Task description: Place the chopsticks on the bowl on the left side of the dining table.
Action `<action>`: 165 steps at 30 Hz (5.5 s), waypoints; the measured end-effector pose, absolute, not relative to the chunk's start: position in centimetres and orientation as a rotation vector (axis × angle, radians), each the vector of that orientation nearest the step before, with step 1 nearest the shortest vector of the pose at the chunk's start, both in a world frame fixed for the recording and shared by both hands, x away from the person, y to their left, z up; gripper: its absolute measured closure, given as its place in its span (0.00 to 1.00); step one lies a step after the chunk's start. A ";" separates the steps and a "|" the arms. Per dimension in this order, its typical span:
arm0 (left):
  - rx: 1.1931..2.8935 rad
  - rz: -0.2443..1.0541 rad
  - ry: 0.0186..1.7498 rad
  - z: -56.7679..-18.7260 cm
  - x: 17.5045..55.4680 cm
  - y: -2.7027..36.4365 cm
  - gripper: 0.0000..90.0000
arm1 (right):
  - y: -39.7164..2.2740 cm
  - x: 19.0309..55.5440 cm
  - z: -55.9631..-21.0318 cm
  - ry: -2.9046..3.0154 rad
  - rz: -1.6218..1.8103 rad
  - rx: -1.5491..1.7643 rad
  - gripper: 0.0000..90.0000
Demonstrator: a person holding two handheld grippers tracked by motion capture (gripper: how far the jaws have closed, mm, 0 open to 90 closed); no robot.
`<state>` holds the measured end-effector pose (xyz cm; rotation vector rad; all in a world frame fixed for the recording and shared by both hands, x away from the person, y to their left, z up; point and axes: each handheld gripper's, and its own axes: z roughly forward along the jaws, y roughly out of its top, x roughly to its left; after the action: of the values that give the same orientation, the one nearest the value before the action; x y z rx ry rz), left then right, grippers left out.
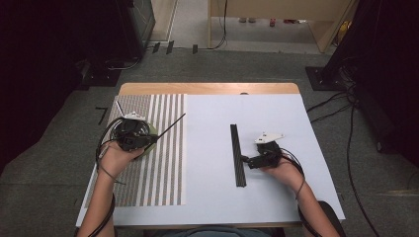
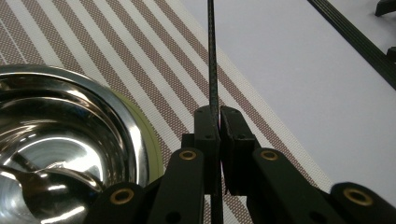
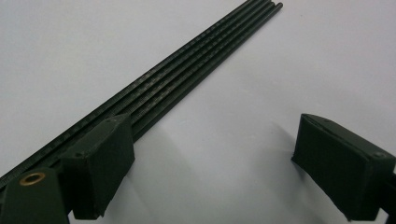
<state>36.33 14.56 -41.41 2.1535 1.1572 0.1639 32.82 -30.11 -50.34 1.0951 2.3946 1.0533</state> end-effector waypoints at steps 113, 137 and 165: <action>2.010 0.341 1.289 -41.9 38.0 22.3 0.52 | -30.1 32.8 -50.3 2.395 1.053 1.095 0.13; 1.981 0.323 1.200 -39.7 37.4 18.0 0.35 | -30.1 32.8 -50.3 2.395 1.052 1.095 0.13; 2.041 0.370 1.079 -40.7 37.1 12.2 0.34 | -30.1 32.8 -50.3 2.395 1.053 1.092 0.13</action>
<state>37.07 12.20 -40.70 2.0407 1.0794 0.3705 32.83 -30.12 -50.35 1.0916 2.3947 1.0534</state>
